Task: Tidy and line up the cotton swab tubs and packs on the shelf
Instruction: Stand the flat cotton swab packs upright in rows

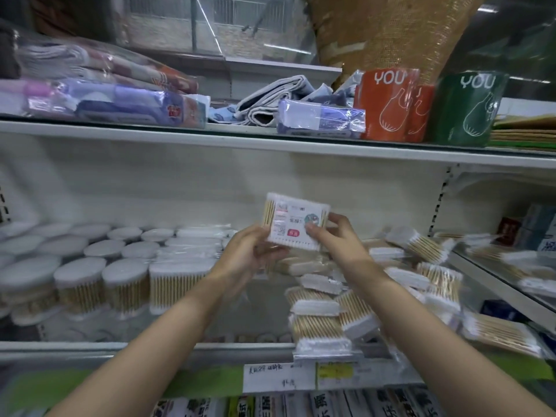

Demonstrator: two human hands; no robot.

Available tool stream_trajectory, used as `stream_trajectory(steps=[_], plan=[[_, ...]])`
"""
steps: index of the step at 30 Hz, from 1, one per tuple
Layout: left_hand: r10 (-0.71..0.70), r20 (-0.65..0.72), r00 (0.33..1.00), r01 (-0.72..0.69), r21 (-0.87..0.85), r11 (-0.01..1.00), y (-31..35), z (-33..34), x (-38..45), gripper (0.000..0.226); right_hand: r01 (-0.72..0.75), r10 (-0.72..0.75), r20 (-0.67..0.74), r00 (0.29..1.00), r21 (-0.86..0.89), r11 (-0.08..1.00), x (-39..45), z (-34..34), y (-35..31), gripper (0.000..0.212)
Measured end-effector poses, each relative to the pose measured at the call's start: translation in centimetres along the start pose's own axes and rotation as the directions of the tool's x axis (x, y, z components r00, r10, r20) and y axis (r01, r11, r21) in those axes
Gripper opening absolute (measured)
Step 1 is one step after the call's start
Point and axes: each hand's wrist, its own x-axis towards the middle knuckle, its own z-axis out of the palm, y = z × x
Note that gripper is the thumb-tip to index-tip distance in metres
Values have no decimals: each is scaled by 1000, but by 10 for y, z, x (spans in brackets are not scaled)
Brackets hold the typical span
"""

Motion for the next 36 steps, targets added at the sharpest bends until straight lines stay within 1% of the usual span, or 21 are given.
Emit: stream_trajectory(steps=[2, 3, 4, 7, 9, 12, 14, 15, 18, 19, 20, 21, 22, 23, 24, 25, 27, 30, 31, 33, 36], plan=[[-19, 18, 1000, 20, -59, 998, 1, -6, -5, 28, -71, 56, 100, 993, 154, 985, -7, 10, 1, 36], [-31, 11, 999, 32, -53, 998, 1, -10, -7, 28, -77, 51, 130, 990, 204, 976, -11, 14, 2, 32], [-39, 4, 999, 40, -32, 999, 0, -13, -10, 29, -70, 38, 139, 990, 237, 969, -15, 19, 3, 28], [-11, -10, 1000, 12, 113, 993, -7, -23, -16, 33, -78, 34, 136, 990, 333, 940, -27, 32, 5, 20], [15, -1, 1000, -14, 167, 986, -11, -30, -19, 37, -74, 21, 138, 990, 389, 918, -33, 37, 10, 21], [64, 16, 998, -66, 230, 971, -15, -36, -22, 48, -54, -4, 143, 990, 392, 918, -38, 39, 15, 25], [100, -4, 995, -98, 195, 976, -18, -38, -26, 42, -46, -17, 153, 988, 403, 914, -39, 38, 15, 30], [118, -8, 993, -115, 168, 979, -18, -38, -27, 39, -40, -31, 151, 988, 445, 895, -40, 36, 15, 32], [142, -1, 990, -141, 78, 987, -16, -36, -30, 46, -27, -51, 109, 993, 617, 786, -37, 34, 18, 32], [139, 10, 990, -139, 32, 990, -15, -35, -31, 49, -22, -53, 104, 993, 620, 784, -36, 34, 19, 31], [125, 25, 992, -124, -10, 992, -16, -34, -31, 49, -14, -56, 104, 993, 572, 820, -36, 36, 19, 30], [113, 41, 993, -113, -17, 993, -16, -34, -31, 49, -10, -58, 126, 990, 479, 878, -36, 38, 19, 30], [110, 56, 992, -111, 21, 994, -18, -34, -32, 47, -9, -56, 166, 984, 362, 932, -36, 41, 19, 29], [118, 77, 990, -125, 98, 987, -19, -35, -32, 44, -10, -48, 210, 977, 268, 963, -38, 43, 20, 28], [125, 101, 987, -141, 172, 975, -20, -36, -33, 40, -16, -38, 234, 971, 228, 974, -39, 45, 21, 28], [128, 119, 985, -152, 222, 963, -21, -36, -33, 35, -27, -31, 233, 972, 243, 970, -40, 45, 21, 26], [116, 130, 985, -144, 235, 961, -22, -37, -35, 36, -20, -48, 181, 982, 354, 935, -41, 45, 18, 20], [145, 43, 988, -151, 185, 971, -20, -37, -36, 49, -23, -18, 76, 997, 511, 860, -42, 41, 16, 9], [173, 15, 985, -173, 175, 969, -20, -37, -36, 50, -25, -8, 61, 998, 523, 852, -43, 40, 16, 5], [200, -11, 980, -196, 167, 966, -19, -36, -36, 43, -20, -9, 54, 999, 514, 857, -44, 39, 16, 2], [248, -40, 968, -234, 214, 948, -18, -33, -39, 37, -10, -27, 62, 998, 527, 850, -47, 40, 13, 2]])
